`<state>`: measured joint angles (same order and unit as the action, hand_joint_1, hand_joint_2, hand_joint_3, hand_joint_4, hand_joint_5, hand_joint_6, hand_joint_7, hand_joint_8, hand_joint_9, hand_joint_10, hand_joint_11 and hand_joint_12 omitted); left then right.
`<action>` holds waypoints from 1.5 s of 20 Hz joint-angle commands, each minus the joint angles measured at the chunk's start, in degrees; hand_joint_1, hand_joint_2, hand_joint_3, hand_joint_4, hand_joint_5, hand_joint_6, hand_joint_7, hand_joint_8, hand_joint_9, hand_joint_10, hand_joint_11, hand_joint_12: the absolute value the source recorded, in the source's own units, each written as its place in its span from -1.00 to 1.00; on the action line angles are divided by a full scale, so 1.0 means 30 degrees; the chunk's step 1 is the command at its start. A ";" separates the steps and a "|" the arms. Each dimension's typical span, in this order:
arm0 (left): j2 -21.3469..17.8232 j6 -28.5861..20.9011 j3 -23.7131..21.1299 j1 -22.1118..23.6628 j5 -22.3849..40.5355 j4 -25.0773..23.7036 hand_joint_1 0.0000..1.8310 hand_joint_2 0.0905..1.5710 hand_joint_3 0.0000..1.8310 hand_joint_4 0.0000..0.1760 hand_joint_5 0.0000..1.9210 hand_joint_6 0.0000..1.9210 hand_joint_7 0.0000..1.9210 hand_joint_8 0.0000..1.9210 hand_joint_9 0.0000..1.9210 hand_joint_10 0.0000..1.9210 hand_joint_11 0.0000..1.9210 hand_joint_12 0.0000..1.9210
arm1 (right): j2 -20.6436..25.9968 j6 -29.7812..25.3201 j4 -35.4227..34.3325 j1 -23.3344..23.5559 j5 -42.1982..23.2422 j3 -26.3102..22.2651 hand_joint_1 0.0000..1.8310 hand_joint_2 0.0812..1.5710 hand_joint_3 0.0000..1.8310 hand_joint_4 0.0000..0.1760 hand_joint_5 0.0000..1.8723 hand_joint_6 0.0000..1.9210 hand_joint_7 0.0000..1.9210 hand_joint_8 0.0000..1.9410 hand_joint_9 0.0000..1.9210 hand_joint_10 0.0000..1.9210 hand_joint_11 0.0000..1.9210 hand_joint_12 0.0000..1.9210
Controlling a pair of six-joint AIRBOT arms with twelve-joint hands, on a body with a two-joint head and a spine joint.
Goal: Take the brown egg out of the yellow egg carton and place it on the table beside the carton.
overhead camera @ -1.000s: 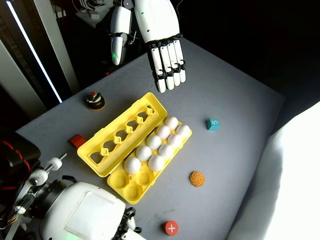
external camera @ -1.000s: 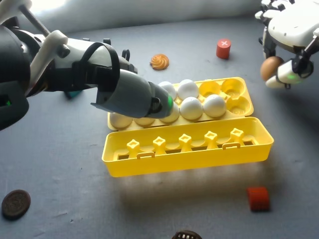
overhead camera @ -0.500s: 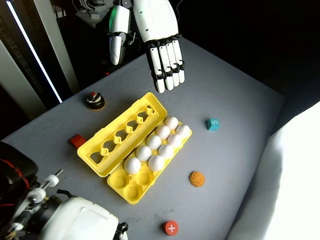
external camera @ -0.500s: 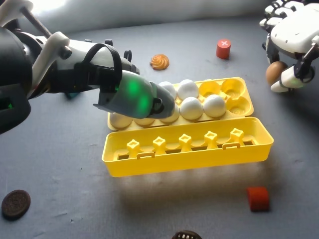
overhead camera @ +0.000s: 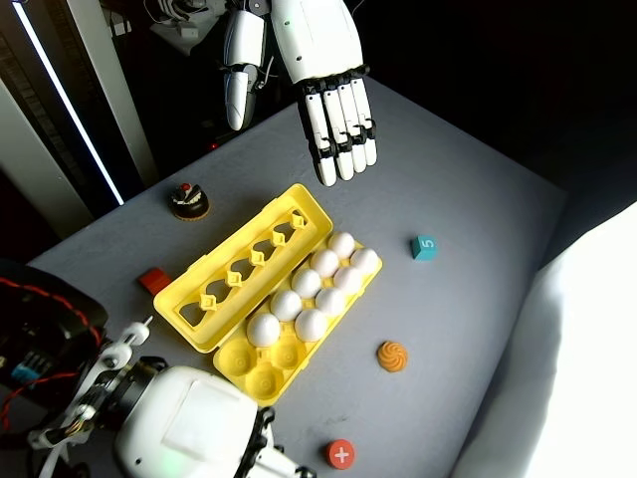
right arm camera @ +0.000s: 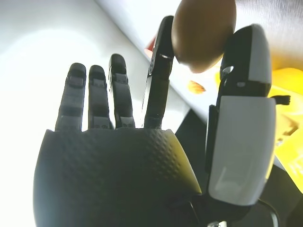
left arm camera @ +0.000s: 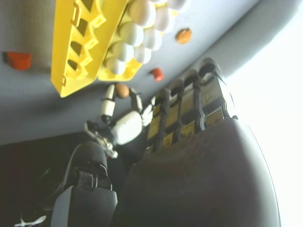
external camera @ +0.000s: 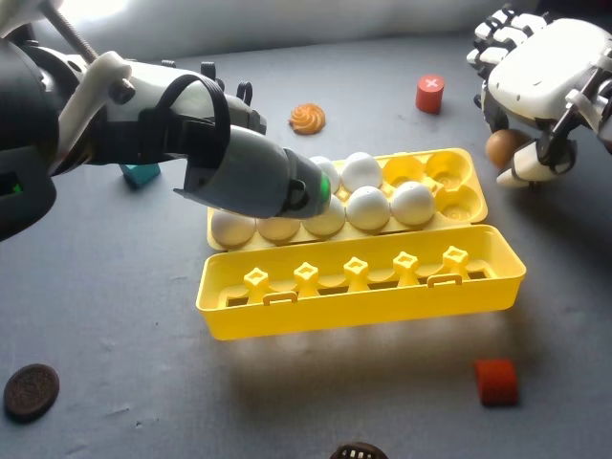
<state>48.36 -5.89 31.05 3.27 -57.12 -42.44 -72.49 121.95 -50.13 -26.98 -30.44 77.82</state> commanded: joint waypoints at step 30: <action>-0.0220 0.0789 0.0144 0.0427 0.0869 -0.2222 -1.00 0.53 -1.00 -1.00 -0.93 -1.00 -0.96 -0.99 -0.99 -1.00 -1.00 -1.00 | 0.6959 -0.0133 -0.0214 0.0812 -0.1629 -0.6336 -0.42 0.05 -1.00 -0.27 -0.06 -1.00 -1.00 -1.00 -1.00 -1.00 -1.00 -1.00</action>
<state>47.81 -3.66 31.42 3.46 -56.90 -45.19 -51.11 121.58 -52.45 -25.17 -30.17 57.78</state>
